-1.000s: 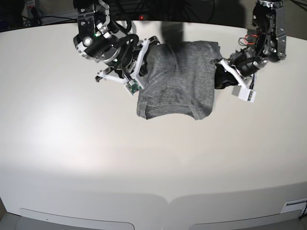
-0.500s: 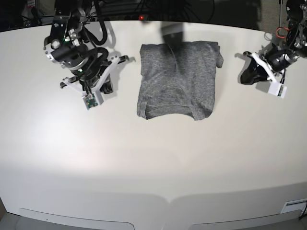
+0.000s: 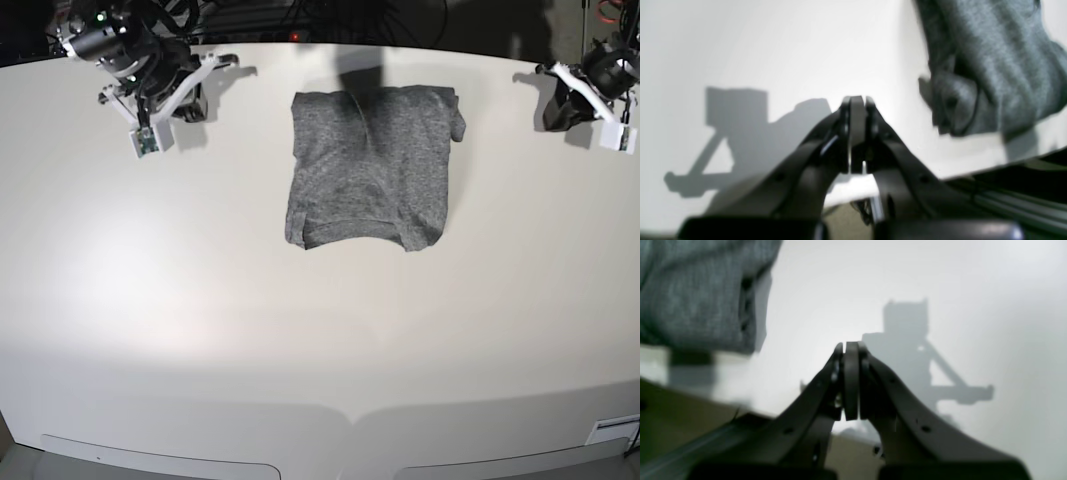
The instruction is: Fold the T-shirt properly
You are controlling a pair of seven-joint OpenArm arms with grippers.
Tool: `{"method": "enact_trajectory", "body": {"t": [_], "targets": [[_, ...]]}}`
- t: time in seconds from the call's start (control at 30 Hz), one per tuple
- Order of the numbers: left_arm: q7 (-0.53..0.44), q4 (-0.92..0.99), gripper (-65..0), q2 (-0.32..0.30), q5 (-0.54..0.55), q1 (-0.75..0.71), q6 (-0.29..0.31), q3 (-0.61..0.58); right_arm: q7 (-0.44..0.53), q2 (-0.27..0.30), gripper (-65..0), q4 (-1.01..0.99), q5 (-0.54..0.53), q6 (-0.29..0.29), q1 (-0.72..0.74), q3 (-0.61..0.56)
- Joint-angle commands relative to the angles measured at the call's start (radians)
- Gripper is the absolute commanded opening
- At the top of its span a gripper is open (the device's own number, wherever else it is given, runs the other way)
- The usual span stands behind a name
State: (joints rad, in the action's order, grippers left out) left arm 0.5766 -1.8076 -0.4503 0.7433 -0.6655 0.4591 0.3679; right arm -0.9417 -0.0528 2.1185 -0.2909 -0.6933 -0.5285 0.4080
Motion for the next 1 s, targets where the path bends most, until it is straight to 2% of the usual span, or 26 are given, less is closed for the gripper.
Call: {"method": "enact_trajectory", "body": {"t": [0.0, 0.1, 0.23, 0.33, 0.4, 0.53, 0.63, 0.7, 0.8, 0.97], "targets": [[-0.016, -0.021, -65.0, 0.001, -0.003, -0.034, 0.004, 0.026, -0.001, 0.003, -65.0, 0.028, -0.029, -0.005, -0.02, 0.011], [-0.016, -0.025, -65.0, 0.044, -0.055, -0.119, 0.026, 0.084, -0.06, 0.003, -65.0, 0.044, -0.07, -0.005, -0.085, 0.043], [-0.017, -0.025, -65.0, 0.109, -0.062, -0.231, 0.169, 0.153, -0.068, 0.001, -65.0, 0.047, -0.119, -0.005, -0.2, 0.091], [-0.017, -0.025, -65.0, 0.137, -0.067, -0.299, 0.224, 0.176, -0.048, 0.0, -65.0, 0.047, -0.14, -0.005, -0.305, 0.102], [-0.018, -0.024, -65.0, 0.137, -0.079, -0.336, 0.227, 0.174, -0.013, 0.0, -65.0, 0.047, -0.14, -0.005, -0.369, 0.102], [-0.033, 0.008, -65.0, 0.137, -0.136, -0.369, 0.227, 0.174, -0.005, 0.0, -65.0, 0.029, -0.14, -0.005, -0.443, 0.102], [-0.094, 0.105, -65.0, 0.137, -0.143, -0.367, 0.228, 0.166, -0.005, 0.0, -65.0, -0.046, -0.136, -0.005, -0.45, 0.102], [-0.151, 0.194, -65.0, 0.137, -0.175, -0.36, 0.237, 0.145, -0.003, 0.0, -65.0, -0.126, -0.129, -0.005, -0.444, 0.102], [-0.229, 0.356, -65.0, 0.137, -0.28, -0.325, 0.239, 0.093, 0.018, 0.003, -65.0, -0.28, -0.126, -0.005, -0.409, 0.101], [-0.341, 0.656, -65.0, 0.137, -0.364, -0.216, 0.239, -0.001, 0.113, 0.052, -65.0, -0.603, 0.011, -0.005, -0.301, 0.101]]}}
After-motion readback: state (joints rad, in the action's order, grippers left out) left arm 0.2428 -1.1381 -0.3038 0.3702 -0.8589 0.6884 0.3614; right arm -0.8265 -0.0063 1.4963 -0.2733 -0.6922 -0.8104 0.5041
